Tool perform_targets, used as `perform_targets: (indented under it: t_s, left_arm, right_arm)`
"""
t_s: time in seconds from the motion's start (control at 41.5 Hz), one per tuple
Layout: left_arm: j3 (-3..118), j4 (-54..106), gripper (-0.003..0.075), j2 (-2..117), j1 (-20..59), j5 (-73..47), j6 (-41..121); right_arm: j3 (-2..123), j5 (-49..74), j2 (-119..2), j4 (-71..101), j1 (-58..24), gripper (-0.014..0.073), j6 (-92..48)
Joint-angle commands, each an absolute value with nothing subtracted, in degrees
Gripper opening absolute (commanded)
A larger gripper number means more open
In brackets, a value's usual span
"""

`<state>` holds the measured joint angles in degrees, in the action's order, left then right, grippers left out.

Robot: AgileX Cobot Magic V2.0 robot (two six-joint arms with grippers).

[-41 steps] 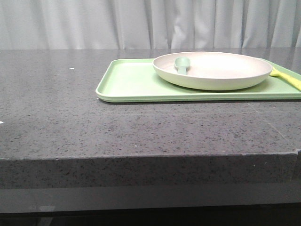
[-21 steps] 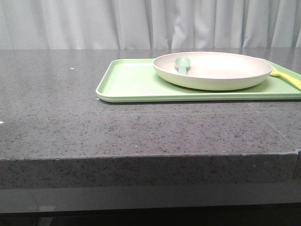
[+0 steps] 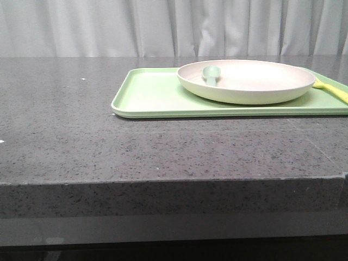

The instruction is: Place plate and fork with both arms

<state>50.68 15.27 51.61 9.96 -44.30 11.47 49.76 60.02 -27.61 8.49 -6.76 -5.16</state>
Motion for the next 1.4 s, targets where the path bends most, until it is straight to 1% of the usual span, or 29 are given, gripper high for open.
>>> perform_targets:
  t_s: [0.0, 0.314, 0.482, 0.627, 0.82, 0.965, 1.061, 1.206, 1.327, 1.375]
  left_arm:
    - [52.3, 16.0, -0.0018, 51.2, 10.0, -40.5, 10.9]
    - [52.1, 16.0, -0.0018, 51.1, 10.3, -40.3, 10.9]
    - [48.7, 16.1, -0.0018, 45.7, 10.5, -38.1, 10.9]
    - [41.1, 14.4, -0.0018, 37.0, 8.0, -31.4, 10.9]
    - [27.6, 14.3, -0.0018, 20.0, 2.7, -23.0, 10.9]
    - [20.5, 14.2, -0.0018, 9.5, 0.7, -18.7, 10.9]
    - [17.7, 14.2, -0.0018, 4.7, 0.2, -17.2, 10.9]
    - [12.3, 12.8, -0.0018, 2.0, 0.2, -11.7, 8.9]
    - [7.6, 0.0, -0.0018, 2.0, 0.2, -6.4, -5.9]
    - [6.0, -2.6, -0.0018, 1.9, 0.2, -4.7, -9.6]
  right_arm:
    - [50.8, 55.9, -27.9, 9.1, -6.8, -0.0067, -5.3]
    - [50.8, 56.3, -27.9, 9.1, -6.8, -0.0067, -5.3]
    - [50.8, 56.3, -27.9, 9.1, -6.8, -0.0067, -5.3]
    - [50.8, 56.3, -27.9, 9.1, -6.8, -0.0067, -5.3]
    - [50.8, 56.3, -27.9, 9.1, -6.8, -0.0067, -5.3]
    - [50.8, 56.3, -27.9, 9.1, -6.8, -0.0067, -5.3]
    - [50.8, 56.3, -27.9, 9.1, -6.8, -0.0067, -5.3]
    - [50.8, 56.3, -27.9, 9.1, -6.8, -0.0067, -5.3]
    - [50.8, 56.3, -27.9, 9.1, -6.8, -0.0067, -5.3]
    - [50.8, 56.3, -27.9, 9.1, -6.8, -0.0067, -5.3]
